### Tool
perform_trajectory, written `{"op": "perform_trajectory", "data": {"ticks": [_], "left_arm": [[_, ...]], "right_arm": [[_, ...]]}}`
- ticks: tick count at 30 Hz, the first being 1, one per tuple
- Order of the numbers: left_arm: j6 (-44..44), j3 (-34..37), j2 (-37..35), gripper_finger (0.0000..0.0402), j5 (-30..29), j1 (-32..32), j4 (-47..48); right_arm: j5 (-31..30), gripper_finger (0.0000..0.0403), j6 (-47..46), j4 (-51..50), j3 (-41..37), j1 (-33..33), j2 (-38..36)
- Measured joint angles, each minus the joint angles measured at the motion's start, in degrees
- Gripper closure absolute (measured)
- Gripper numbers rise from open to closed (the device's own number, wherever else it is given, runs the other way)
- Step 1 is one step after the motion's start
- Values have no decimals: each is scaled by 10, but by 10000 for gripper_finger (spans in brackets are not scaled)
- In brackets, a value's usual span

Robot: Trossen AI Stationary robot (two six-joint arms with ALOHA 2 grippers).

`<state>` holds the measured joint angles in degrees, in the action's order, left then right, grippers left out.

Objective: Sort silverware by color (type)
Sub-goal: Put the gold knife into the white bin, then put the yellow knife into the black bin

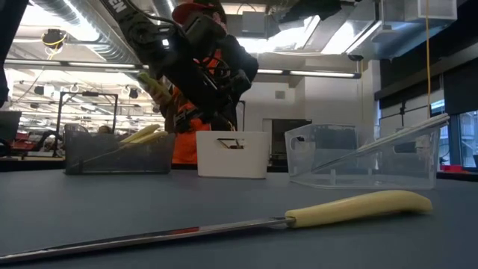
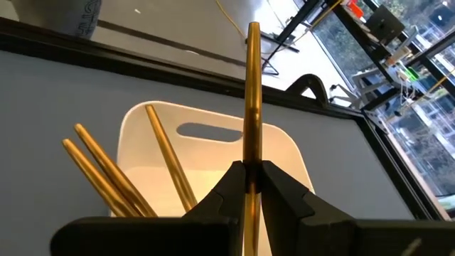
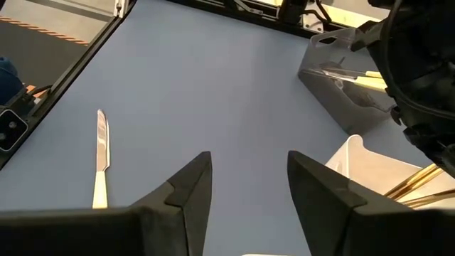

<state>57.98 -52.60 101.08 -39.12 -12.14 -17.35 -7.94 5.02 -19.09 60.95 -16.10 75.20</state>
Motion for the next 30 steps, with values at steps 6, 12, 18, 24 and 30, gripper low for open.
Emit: {"op": "perform_trajectory", "data": {"ticks": [6, 12, 18, 24, 30], "left_arm": [[4, 0, 0, 374, 25, -2, 4], [4, 0, 0, 334, 29, -2, 6], [4, -1, -1, 285, 30, -2, 6], [4, -1, -1, 255, 30, -2, 6], [3, -1, -1, 245, 38, -2, 6]], "right_arm": [[0, 231, 0, 0, 0, 0, 0], [0, 231, 0, 0, 0, 0, 0], [0, 231, 0, 0, 0, 0, 0], [0, 231, 0, 0, 0, 0, 0], [0, 231, 0, 0, 0, 0, 0]]}}
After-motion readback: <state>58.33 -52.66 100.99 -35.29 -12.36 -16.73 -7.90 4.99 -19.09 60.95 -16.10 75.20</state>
